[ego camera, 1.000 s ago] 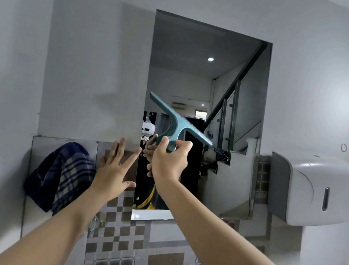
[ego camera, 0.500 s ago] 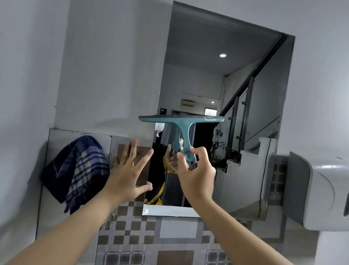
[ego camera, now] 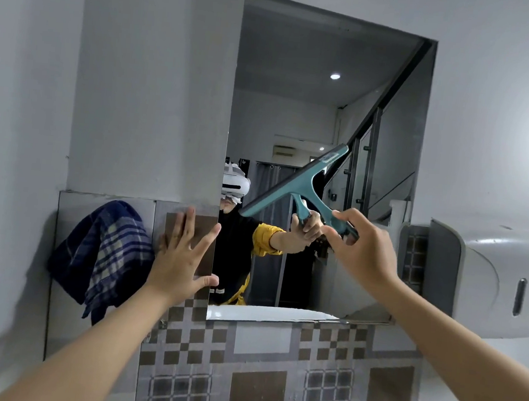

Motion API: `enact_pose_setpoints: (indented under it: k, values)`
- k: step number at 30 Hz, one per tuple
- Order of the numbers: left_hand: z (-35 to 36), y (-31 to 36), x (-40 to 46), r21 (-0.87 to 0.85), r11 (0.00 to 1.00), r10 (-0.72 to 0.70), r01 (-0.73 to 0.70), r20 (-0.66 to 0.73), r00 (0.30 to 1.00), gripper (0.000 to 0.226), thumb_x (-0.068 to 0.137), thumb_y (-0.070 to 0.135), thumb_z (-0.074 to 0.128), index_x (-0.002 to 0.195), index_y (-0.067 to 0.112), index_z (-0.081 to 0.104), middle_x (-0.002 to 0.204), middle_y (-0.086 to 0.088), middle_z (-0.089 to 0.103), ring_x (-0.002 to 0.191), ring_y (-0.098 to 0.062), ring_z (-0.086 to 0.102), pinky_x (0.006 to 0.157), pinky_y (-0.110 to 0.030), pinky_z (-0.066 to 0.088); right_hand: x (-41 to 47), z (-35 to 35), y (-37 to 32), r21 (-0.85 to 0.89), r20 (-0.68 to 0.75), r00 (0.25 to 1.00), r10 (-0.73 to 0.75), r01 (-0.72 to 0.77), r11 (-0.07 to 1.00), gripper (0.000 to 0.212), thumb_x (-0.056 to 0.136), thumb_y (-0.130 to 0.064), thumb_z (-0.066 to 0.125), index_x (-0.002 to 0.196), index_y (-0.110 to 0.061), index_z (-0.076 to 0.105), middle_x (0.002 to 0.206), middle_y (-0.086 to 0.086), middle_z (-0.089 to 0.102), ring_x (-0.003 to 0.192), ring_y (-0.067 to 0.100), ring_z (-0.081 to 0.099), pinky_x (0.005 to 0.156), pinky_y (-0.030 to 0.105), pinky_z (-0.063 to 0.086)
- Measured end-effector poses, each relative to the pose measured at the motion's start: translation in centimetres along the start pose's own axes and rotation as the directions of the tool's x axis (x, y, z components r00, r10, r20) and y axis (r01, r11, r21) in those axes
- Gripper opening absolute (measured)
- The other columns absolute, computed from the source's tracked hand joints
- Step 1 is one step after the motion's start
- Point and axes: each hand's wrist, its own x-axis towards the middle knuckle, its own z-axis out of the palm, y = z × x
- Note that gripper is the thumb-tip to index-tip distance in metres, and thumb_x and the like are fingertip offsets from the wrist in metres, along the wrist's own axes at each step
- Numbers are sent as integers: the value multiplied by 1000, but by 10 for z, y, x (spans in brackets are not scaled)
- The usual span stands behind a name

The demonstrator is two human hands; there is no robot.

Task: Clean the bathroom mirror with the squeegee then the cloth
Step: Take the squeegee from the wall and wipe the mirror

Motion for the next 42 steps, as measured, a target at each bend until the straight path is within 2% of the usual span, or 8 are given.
enact_pose_setpoints:
  k: [13,18,26,29,31,33,39,42]
  values:
    - [-1,6,2,15,998,-65,65,30,997,109,66,59,69,146,40,-3,149,-5,-37,138,-30,-30,106,-66,9,-10,-58,98,-48,38,998,59,-57,997,29,81,-38,71,106,-26,65,58,1,59,47,21,50,46,42,48]
    - [0,5,2,6,998,-65,65,30,997,109,66,58,70,147,40,0,151,-4,-35,139,-30,-28,104,-70,19,-15,-57,106,-37,34,996,83,-82,996,27,80,-37,73,104,-27,65,56,2,59,45,19,48,45,32,41]
    - [3,2,3,5,999,-48,48,4,999,108,63,58,71,146,39,5,153,-6,-30,140,-31,-24,97,-73,28,-40,-58,114,43,-14,993,121,-120,992,25,75,-59,59,97,-49,50,70,-3,67,48,24,59,41,37,51]
    - [4,1,3,9,999,-43,43,1,999,108,63,57,72,145,38,6,153,-6,-30,140,-33,-22,95,-74,31,-51,-50,111,76,-29,980,195,-193,978,21,81,-38,70,95,-36,54,80,-1,68,52,23,61,41,23,48]
    - [3,2,3,9,999,-38,38,3,999,108,63,57,72,145,38,6,153,-6,-31,140,-33,-23,94,-74,32,-60,-41,107,131,-16,964,266,-261,956,19,84,-31,70,95,-29,55,82,4,68,54,30,60,44,33,52]
    - [3,2,2,13,999,-31,31,0,1000,107,63,56,73,146,37,7,153,-7,-30,140,-33,-22,96,-74,29,-68,-31,96,194,-2,941,338,-331,923,16,88,-30,67,96,-25,54,80,5,65,56,33,57,46,39,51]
    - [2,5,2,22,999,-49,49,10,999,108,64,55,73,146,36,5,152,-6,-33,139,-32,-25,96,-74,29,-78,-8,58,243,61,879,472,-472,847,17,97,-29,54,104,-20,41,72,-2,54,51,9,48,40,16,36]
    - [0,7,2,46,997,-65,64,34,997,109,67,57,71,146,36,0,149,-6,-38,137,-30,-29,100,-72,25,-79,-3,37,286,97,833,544,-547,786,19,99,-32,49,107,-18,39,72,4,54,52,13,48,43,24,39]
